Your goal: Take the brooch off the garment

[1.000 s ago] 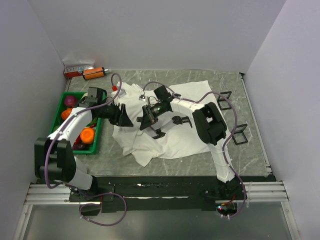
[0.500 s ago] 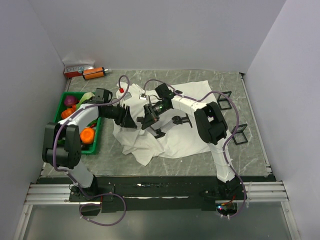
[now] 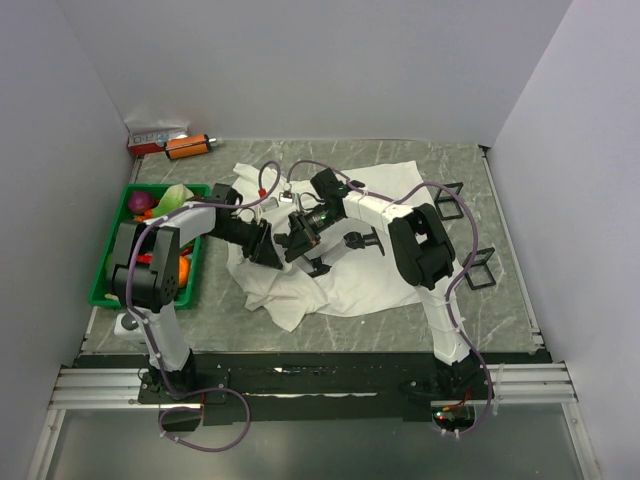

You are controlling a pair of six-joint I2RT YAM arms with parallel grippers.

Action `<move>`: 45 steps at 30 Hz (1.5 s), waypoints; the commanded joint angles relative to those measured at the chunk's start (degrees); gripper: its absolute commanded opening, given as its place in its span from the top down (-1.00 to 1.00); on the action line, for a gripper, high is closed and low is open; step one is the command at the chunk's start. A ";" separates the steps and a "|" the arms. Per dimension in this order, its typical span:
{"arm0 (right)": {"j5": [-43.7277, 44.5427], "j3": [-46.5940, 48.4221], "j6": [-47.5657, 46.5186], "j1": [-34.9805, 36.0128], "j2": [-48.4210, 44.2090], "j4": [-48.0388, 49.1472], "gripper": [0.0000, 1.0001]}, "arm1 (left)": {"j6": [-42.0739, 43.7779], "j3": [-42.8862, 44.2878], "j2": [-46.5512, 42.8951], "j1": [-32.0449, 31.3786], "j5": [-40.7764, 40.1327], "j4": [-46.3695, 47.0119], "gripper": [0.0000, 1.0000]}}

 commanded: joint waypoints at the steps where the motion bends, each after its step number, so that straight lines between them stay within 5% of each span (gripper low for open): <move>1: -1.31 1.14 -1.47 0.49 -2.90 -0.78 0.98 | 4.64 1.58 0.70 -0.16 4.25 -2.88 0.08; 36: -1.40 1.14 -0.06 1.28 -2.90 0.45 1.00 | -0.99 0.87 -0.09 -2.09 -1.55 4.69 0.73; 45: -1.40 1.23 1.17 1.28 -2.38 1.16 1.00 | 1.04 1.22 0.61 -3.06 1.44 1.70 0.63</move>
